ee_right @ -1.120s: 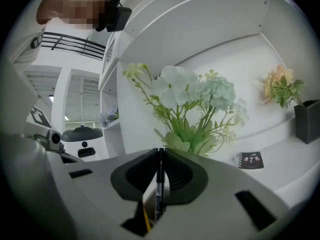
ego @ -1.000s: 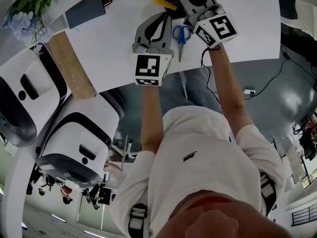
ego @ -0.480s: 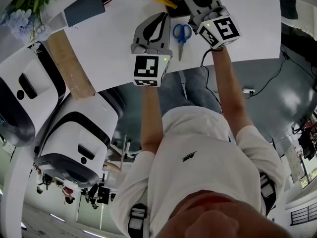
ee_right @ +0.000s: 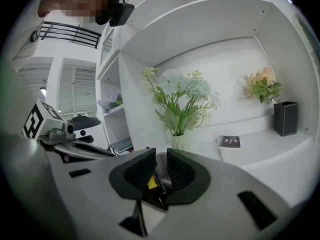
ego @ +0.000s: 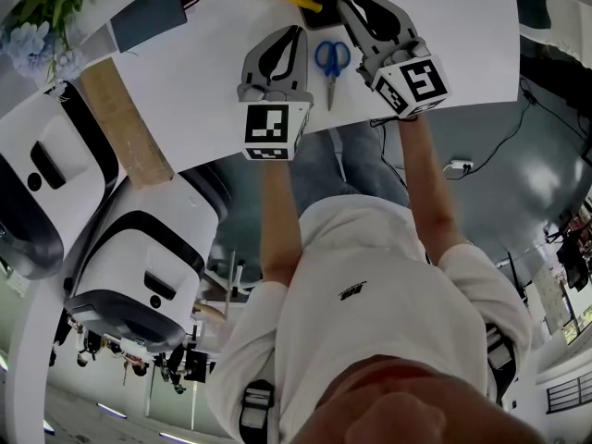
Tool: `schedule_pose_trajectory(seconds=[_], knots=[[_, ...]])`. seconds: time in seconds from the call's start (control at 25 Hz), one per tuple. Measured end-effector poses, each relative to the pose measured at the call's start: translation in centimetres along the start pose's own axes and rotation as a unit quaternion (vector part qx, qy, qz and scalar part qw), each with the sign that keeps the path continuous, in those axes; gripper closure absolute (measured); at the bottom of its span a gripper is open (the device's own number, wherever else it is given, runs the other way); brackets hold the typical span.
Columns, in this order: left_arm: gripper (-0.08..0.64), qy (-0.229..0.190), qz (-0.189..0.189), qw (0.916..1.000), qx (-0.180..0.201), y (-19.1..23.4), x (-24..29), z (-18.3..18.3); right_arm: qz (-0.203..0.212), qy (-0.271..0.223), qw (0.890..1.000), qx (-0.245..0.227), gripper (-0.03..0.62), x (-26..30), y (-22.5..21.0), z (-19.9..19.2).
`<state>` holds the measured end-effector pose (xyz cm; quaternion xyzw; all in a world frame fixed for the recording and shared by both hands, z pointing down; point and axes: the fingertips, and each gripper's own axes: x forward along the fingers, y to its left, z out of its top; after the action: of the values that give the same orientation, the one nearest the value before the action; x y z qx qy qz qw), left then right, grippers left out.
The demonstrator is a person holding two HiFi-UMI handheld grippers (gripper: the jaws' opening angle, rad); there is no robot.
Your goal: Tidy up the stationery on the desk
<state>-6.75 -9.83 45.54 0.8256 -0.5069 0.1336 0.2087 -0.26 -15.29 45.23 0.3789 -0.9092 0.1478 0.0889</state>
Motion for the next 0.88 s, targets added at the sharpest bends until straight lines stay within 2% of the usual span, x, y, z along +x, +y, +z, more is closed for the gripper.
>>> schedule_pose_trajectory(seconds=[0.32, 0.88], knots=[[0.56, 0.017, 0.0, 0.9998, 0.006, -0.5, 0.2, -1.7, -0.014, 0.095, 0.995, -0.008, 0.54, -2.9, 2.0, -4.2], [0.56, 0.047, -0.019, 0.9985, 0.021, -1.7, 0.8, -4.5, -0.03, 0.215, 0.975, 0.045, 0.54, -4.0, 3.5, -11.3]])
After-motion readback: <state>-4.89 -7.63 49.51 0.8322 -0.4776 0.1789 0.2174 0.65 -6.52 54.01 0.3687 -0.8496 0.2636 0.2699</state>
